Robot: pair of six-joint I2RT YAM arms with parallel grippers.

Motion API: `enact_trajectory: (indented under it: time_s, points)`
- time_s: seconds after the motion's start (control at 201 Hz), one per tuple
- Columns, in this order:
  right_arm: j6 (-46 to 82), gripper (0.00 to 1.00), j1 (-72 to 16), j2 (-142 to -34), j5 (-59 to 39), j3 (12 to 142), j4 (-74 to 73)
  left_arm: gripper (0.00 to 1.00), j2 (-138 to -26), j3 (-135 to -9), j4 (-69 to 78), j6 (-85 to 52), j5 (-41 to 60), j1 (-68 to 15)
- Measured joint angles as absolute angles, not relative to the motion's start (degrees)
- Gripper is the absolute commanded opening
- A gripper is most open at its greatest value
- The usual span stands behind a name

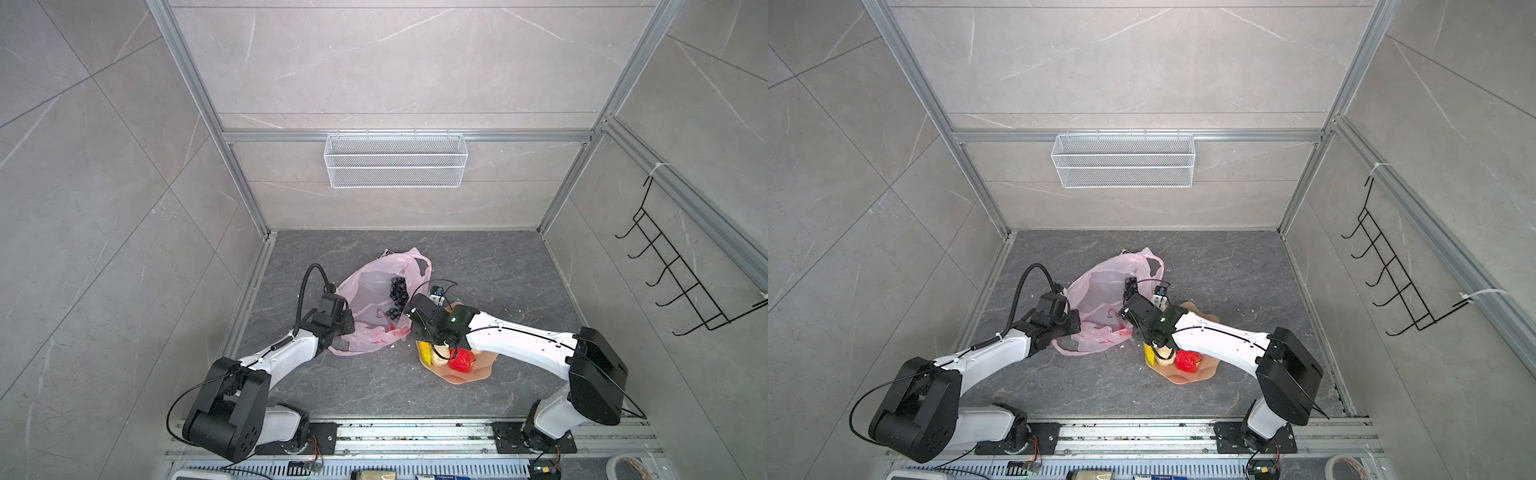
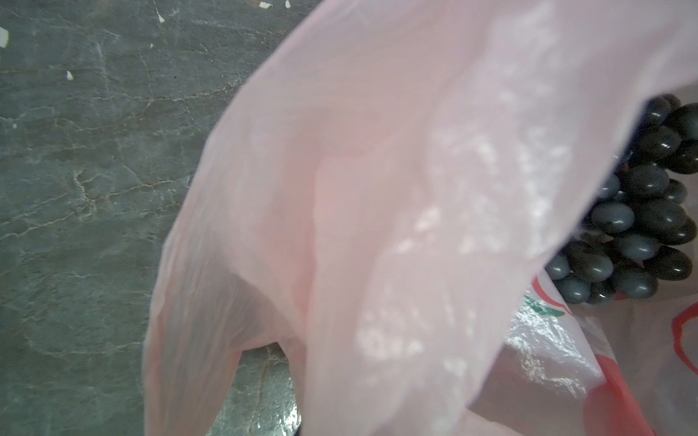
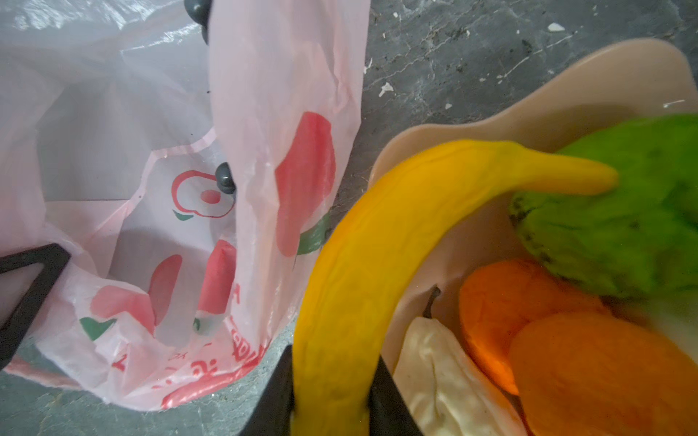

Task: Take the fake fruits out of the plastic bag
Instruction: 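Lower the banana into the bowl and open the right gripper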

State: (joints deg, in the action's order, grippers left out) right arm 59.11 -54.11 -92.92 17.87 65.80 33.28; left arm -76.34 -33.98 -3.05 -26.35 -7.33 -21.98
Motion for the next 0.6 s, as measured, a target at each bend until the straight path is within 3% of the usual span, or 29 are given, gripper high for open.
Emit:
enact_trajectory:
  time_s: [0.602]
  points:
    - [55.88,0.13,-54.15,-97.25,22.57,70.04,37.95,0.0,-77.08,-33.98,-3.25,-26.37,-7.38,-21.98]
